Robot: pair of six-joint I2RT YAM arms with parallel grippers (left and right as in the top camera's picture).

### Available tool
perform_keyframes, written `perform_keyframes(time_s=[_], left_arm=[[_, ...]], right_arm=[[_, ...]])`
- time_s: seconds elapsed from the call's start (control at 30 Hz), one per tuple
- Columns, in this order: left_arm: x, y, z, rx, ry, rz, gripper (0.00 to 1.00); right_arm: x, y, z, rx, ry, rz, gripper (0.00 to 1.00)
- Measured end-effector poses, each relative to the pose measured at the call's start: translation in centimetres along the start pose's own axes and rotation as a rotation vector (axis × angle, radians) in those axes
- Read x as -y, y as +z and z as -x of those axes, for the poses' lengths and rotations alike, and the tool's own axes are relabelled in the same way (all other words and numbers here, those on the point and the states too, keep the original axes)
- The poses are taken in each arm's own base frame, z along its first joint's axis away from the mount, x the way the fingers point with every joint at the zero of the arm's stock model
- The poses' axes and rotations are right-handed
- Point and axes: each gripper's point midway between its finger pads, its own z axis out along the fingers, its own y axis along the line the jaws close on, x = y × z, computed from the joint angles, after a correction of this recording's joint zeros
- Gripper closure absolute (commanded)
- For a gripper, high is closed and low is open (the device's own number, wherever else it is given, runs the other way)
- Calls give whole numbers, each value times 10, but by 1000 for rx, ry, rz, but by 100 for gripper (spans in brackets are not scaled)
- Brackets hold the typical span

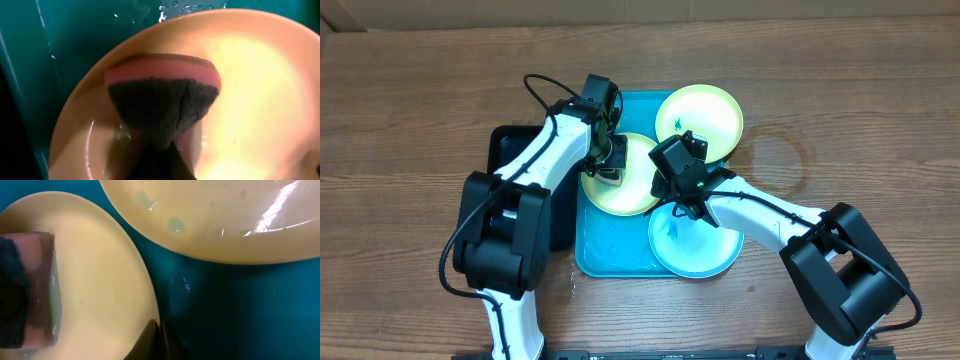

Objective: Clean dirty plates on tray and stack at the side
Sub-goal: 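Scrub the yellow plate with the sponge in the left gripper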

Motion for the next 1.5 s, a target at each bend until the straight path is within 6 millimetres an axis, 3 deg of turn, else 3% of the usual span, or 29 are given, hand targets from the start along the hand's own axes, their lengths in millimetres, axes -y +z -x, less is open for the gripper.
perform_keyframes(time_s=[0.23, 0.47, 0.57, 0.73, 0.97, 1.27, 1.5], left_arm=[[5, 7, -2, -36, -10, -45, 96], [12, 1, -6, -97, -73, -211, 96], [21, -10, -6, -123, -97, -305, 96], [35, -36, 13, -78, -98, -418, 96], [31, -68, 18, -7, -74, -351, 96], [7, -41, 1, -10, -35, -70, 96], [-6, -16, -10, 4, -33, 25, 96]], right_arm=[[0, 0, 0, -1, 0, -1, 96], [1, 0, 0, -2, 0, -5, 96], [1, 0, 0, -2, -1, -4, 96], [1, 0, 0, -1, 0, -2, 96], [0, 0, 0, 0, 0, -1, 96], [0, 0, 0, 0, 1, 0, 96], [0, 0, 0, 0, 1, 0, 96]])
